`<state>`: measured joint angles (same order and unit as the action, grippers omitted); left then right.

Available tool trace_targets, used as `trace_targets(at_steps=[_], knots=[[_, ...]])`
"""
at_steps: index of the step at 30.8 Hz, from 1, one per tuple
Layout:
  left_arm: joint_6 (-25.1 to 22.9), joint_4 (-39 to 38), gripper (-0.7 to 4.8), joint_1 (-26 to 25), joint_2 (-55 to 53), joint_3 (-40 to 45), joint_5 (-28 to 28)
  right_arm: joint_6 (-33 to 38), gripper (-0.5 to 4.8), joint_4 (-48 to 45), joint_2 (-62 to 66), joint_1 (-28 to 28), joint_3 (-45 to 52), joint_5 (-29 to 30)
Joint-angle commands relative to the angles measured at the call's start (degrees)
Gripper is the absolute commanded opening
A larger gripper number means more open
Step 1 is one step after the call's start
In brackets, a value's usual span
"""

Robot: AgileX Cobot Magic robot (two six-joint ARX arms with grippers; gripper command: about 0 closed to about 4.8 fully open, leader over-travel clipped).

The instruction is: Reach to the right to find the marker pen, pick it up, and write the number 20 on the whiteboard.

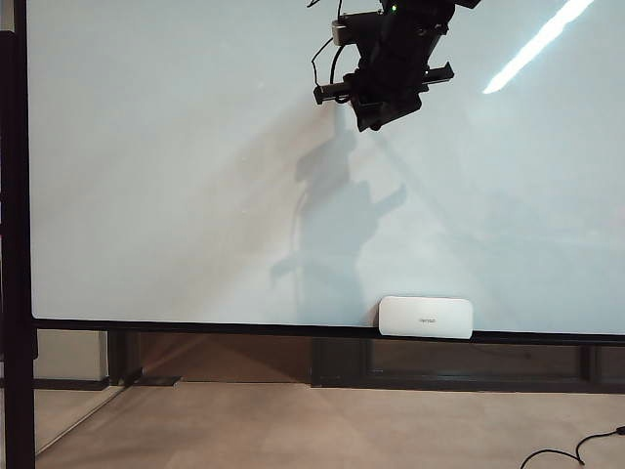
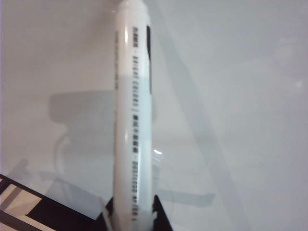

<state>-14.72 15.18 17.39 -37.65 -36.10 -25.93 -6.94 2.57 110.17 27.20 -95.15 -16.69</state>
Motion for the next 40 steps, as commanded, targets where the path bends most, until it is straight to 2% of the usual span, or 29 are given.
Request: trace_targets(at_steps=[1,12,20,26,32,40], knots=[[0.13,0.26,-0.05,0.04,0.11,-0.33,-0.26,1.53,-0.02,-1.01,-0.07,-0.61,-0.22,-5.44],[0.44,-0.96,-0.05,0.04,0.59,-0.35,-1.40,2.23,-0.02,5.25,-6.16,-0.39,-0.15,-1.97],[1.66,-0.98,-0.05,0.04,0.55,-0.33,-1.53,1.44,-0.02,2.91,-12.39,-0.42,-0.15,2.97],[4.79,-1.20,-0.05,0.04,0.50,-0.33,-5.40,-2.95,-0.02,-3.85,-12.48,-0.70,-0.17,3.54],[5.75,-1.42,-0.05,0.04,0.50,-0.33,-7.67,-2.80,-0.02,-4.17,-12.13,-1.33,-0.17,1.57],[6.62,-1.84,-0.05,0.04,0.39,-0.33,-7.67,-2.29,-0.02,-4.57,-11.45,-2.27,-0.20,1.20]])
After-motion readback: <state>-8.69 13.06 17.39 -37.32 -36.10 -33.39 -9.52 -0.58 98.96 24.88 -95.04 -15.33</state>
